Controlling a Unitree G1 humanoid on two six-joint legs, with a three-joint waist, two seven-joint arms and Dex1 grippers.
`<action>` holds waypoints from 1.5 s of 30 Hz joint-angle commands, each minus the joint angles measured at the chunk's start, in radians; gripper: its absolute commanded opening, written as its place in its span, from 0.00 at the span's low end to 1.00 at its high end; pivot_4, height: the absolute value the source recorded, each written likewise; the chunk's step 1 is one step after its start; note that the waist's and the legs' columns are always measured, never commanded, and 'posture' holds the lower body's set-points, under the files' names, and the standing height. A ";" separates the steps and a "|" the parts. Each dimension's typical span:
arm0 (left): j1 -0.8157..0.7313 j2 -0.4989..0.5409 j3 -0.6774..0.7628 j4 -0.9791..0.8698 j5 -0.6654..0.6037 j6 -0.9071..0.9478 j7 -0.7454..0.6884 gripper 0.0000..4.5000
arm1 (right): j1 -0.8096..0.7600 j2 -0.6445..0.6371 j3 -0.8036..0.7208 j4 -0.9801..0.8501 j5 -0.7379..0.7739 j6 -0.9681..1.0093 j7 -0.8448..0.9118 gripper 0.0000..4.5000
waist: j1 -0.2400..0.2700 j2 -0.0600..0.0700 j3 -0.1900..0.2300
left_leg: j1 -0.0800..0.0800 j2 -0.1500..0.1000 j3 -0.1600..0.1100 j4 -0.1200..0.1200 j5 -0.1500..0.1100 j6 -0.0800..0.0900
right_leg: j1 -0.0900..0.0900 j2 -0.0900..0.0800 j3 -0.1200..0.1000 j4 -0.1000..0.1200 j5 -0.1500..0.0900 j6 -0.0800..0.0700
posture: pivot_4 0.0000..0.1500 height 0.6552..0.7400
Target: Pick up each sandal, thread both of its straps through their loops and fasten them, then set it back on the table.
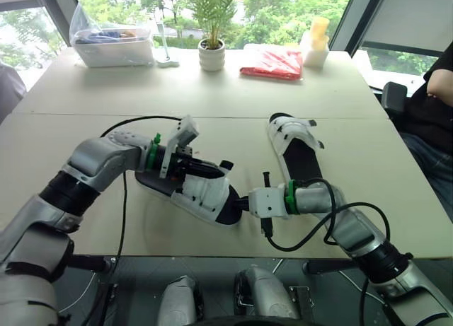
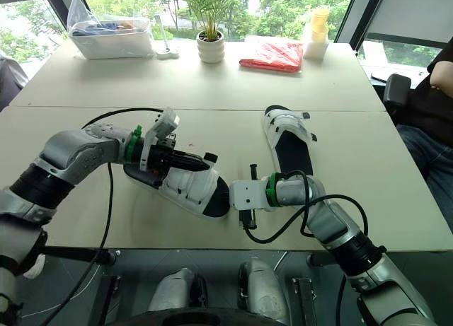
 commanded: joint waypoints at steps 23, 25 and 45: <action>-0.161 -0.193 0.232 0.149 0.248 0.346 0.098 0.82 | 0.043 -0.015 0.078 0.086 -0.070 0.051 0.037 0.00 | -0.002 0.000 0.000 | 0.005 0.000 0.000 -0.002 0.000 0.000 | 0.004 -0.001 0.001 0.000 0.001 -0.001 | 1.00 0.81; -0.145 -0.188 0.290 0.127 0.260 0.168 0.030 0.82 | 0.045 -0.015 0.077 0.083 -0.070 0.052 0.037 0.00 | -0.002 0.000 0.000 | 0.005 0.000 0.000 -0.002 0.000 0.000 | 0.004 -0.001 0.001 0.000 0.001 -0.001 | 1.00 0.81; -0.002 -0.147 0.050 0.204 0.724 -0.668 -0.464 0.00 | 0.050 -0.018 0.074 0.082 -0.072 0.058 0.035 0.00 | 0.002 0.001 0.000 | 0.004 0.000 0.000 -0.003 -0.002 0.003 | 0.003 -0.002 0.000 -0.001 0.000 -0.002 | 1.00 0.81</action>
